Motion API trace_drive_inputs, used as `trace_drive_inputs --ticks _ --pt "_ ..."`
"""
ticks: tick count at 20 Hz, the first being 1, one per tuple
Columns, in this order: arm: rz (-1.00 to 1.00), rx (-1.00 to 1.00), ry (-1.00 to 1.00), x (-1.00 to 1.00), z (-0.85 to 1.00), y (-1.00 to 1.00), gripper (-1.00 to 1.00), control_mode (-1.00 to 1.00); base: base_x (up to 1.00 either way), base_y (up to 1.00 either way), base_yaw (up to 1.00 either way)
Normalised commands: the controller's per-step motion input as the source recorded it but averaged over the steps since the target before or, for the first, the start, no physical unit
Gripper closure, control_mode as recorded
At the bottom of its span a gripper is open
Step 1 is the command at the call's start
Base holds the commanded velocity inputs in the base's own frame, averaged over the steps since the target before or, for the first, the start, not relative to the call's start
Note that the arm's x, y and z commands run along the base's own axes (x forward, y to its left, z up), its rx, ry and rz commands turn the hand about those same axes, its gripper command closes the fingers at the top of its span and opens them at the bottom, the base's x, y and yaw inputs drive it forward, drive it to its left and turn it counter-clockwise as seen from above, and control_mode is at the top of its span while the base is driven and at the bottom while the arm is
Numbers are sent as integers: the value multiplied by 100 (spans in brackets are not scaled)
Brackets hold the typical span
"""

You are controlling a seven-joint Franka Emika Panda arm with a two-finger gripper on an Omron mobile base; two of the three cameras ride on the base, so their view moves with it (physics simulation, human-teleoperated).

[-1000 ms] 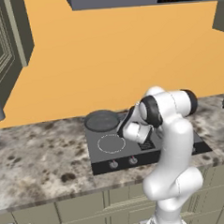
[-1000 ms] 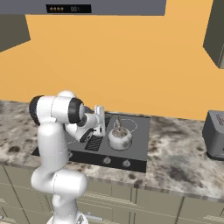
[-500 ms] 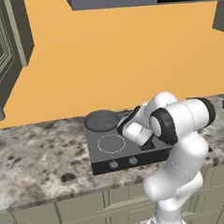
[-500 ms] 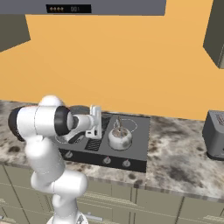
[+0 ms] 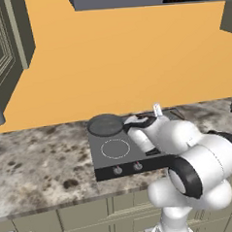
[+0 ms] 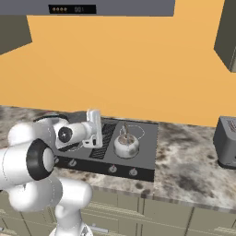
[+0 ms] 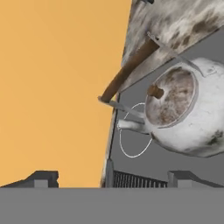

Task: Pick the pan from the cabinet and place it on the stove. Then turn on the stove burner for the pan.

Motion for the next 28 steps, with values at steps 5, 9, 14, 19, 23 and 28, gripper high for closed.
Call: trace_drive_inputs --ticks 5,9,14,19,23,28 --pt "-1 0 -2 -52 99 28 -100 -100 0 0 0" --pt "0 1 0 -45 100 27 -100 -100 0 0 0" --pt "0 2 1 -29 100 41 -100 -100 0 0 0" --pt "-2 19 0 -31 87 44 -100 -100 0 0 0" --pt "-7 54 -3 -41 25 31 -100 -100 0 0 0" --pt "-9 63 0 -33 25 36 -100 -100 0 0 0"
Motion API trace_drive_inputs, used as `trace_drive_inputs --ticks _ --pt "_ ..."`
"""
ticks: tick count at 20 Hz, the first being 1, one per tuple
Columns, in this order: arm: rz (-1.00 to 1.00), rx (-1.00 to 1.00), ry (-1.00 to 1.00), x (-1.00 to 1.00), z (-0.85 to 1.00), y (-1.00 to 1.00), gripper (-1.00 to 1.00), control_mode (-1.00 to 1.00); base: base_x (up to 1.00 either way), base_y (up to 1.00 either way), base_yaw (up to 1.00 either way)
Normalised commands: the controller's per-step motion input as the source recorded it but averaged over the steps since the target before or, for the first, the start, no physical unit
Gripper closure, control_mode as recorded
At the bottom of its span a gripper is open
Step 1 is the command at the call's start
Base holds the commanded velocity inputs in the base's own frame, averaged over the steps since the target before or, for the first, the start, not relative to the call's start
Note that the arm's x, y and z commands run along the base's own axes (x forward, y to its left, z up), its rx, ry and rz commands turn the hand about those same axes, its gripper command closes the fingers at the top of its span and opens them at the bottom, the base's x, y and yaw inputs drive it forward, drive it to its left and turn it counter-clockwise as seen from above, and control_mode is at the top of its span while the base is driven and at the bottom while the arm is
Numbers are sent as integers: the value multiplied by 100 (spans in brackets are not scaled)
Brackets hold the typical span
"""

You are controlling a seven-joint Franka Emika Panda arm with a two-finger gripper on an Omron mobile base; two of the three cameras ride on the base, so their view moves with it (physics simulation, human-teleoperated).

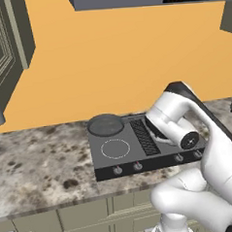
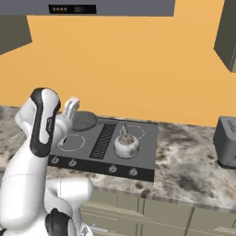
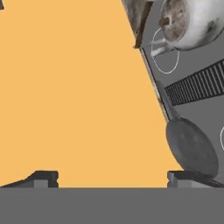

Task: Pick the pan from the cabinet and place it on the stove. Then turn on the stove burner for the pan.

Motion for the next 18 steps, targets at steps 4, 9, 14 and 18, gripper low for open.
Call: trace_drive_inputs --ticks 4,9,14,18 --pt "-9 58 3 -28 35 42 -100 -100 0 0 0" --pt "-11 62 0 -31 38 38 -100 -100 0 0 0" --pt "-12 55 19 -29 59 31 -100 -100 0 0 0" --pt "-11 44 35 -21 79 20 -100 -100 0 0 0"
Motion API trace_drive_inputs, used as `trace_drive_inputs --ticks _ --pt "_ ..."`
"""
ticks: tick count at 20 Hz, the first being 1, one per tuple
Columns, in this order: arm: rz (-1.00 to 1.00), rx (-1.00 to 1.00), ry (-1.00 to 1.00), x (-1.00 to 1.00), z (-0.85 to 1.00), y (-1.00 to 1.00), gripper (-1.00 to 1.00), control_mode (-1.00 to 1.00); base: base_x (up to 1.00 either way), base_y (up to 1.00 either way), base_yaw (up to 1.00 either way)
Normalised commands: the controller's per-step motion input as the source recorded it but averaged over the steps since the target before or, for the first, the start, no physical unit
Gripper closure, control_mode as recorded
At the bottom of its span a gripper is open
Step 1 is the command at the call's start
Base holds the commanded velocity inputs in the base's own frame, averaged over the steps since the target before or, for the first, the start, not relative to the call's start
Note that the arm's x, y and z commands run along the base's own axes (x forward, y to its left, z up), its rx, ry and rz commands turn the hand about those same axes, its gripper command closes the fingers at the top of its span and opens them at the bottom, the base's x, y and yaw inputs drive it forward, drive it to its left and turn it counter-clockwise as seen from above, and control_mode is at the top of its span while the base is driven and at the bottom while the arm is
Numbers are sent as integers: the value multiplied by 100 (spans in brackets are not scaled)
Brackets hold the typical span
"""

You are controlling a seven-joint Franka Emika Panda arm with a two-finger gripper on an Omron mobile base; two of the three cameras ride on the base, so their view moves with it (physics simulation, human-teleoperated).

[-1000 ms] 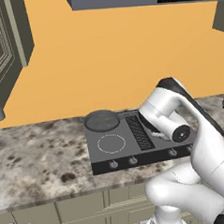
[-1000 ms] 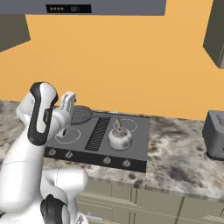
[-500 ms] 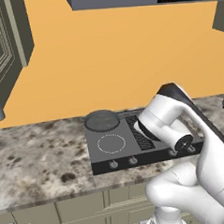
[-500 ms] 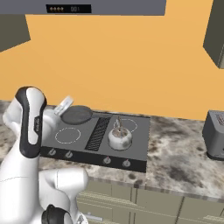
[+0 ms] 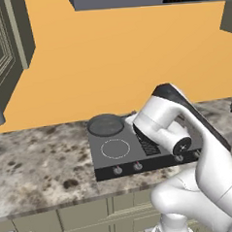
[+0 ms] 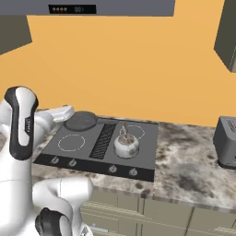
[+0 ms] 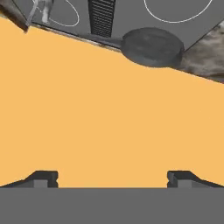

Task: Pick the pan from the cabinet and place it on the stove. Then turn on the stove burner for the pan.

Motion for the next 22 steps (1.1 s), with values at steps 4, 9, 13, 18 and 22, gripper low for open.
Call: trace_drive_inputs --ticks 4,9,13,18,22 --pt "-1 25 12 -8 34 -1 -100 -100 0 0 0" --pt "0 -37 -11 -2 45 0 -100 -100 0 0 0" --pt "0 -46 -19 -10 54 -5 -100 -100 0 0 0" --pt "0 -64 -20 -17 12 -10 -100 -100 0 0 0" --pt "0 -75 -20 -17 8 -10 -100 -100 0 0 0"
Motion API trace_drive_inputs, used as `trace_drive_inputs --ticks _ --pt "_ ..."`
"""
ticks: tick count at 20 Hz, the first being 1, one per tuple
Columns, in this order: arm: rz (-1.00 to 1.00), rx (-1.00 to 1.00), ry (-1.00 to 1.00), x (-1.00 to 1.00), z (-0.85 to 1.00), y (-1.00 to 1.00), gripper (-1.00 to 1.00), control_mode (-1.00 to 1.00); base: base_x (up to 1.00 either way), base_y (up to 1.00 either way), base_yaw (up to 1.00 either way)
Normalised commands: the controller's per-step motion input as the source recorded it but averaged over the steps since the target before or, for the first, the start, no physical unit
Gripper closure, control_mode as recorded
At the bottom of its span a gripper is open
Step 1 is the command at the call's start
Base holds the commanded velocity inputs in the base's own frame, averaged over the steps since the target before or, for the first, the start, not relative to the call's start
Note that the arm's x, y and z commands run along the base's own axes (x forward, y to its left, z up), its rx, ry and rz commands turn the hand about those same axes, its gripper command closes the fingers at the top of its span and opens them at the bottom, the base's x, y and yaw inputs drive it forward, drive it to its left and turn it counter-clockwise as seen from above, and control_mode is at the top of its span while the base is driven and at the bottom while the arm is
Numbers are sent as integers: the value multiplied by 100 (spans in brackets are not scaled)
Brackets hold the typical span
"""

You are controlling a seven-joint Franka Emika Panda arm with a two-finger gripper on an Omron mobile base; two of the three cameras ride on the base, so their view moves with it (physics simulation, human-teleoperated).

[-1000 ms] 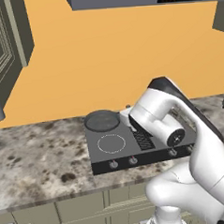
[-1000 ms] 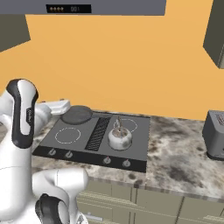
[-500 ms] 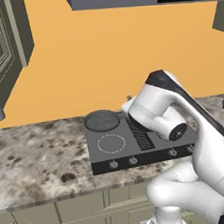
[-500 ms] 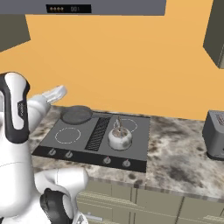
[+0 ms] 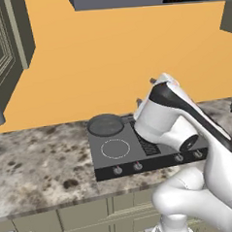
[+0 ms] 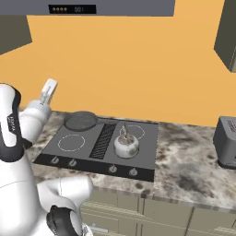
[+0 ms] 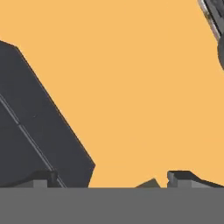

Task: Pick the pan from the cabinet and place it on the stove. Then turn on the stove burner for the pan.

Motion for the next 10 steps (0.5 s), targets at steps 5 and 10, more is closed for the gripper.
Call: trace_drive_inputs --ticks 5,10 --pt "0 -75 -9 -16 15 -28 -100 -100 0 0 0" --pt "0 -75 -2 -19 12 -34 -100 -100 0 0 0"
